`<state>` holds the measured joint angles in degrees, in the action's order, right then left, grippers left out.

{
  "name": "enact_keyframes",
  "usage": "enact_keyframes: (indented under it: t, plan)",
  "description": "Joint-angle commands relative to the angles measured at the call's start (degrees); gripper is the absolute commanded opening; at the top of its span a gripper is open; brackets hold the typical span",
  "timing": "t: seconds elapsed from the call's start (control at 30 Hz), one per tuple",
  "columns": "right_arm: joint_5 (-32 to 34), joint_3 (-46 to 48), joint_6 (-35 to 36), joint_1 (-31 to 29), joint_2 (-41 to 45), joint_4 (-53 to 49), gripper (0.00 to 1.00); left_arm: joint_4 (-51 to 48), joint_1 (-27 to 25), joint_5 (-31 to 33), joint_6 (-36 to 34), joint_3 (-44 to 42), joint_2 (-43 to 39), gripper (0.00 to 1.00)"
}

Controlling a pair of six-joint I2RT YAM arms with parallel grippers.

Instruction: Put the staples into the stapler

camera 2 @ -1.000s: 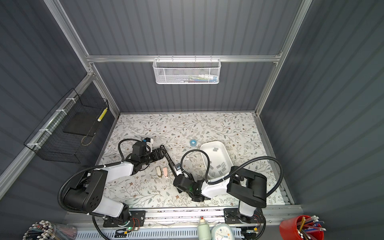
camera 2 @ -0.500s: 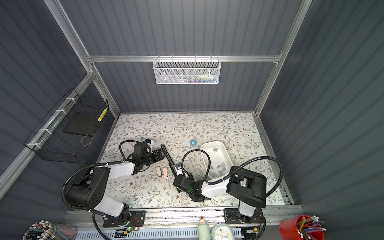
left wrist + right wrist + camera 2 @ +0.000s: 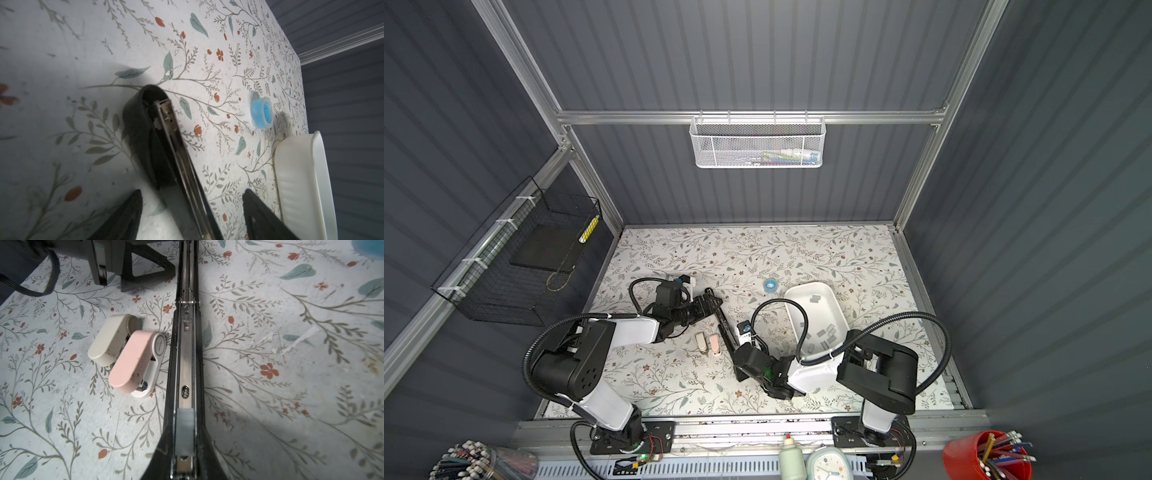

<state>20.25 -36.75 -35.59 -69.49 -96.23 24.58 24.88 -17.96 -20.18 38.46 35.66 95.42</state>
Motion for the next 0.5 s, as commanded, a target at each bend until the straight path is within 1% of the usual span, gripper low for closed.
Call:
enact_keyframes:
  t: [0.0, 0.13, 0.23, 0.37, 0.47]
  plan:
    - [-3.1, -0.2, -0.6, -0.1, 0.3, 2.4, 0.09, -1.4, -0.2, -2.3, 2.0, 0.8, 3.6, 0.77]
    - [-3.2, -0.5, 0.0, -0.1, -0.4, 2.2, 0.07, 0.1, -0.1, -4.0, 3.5, 2.1, 7.7, 0.77]
    - [-2.5, -1.1, 0.7, -0.5, -0.4, 0.5, 0.05, 0.8, -0.1, -4.1, 4.0, 2.6, 9.2, 0.77]
    - [0.7, -1.6, 2.5, -1.6, 0.5, -2.2, 0.05, 0.9, 0.0, -3.6, 3.5, 3.0, 9.4, 0.75]
    - [3.6, -1.1, 4.3, -2.5, 1.1, -3.0, 0.05, 0.9, 0.2, -3.8, 2.2, 3.4, 9.2, 0.70]
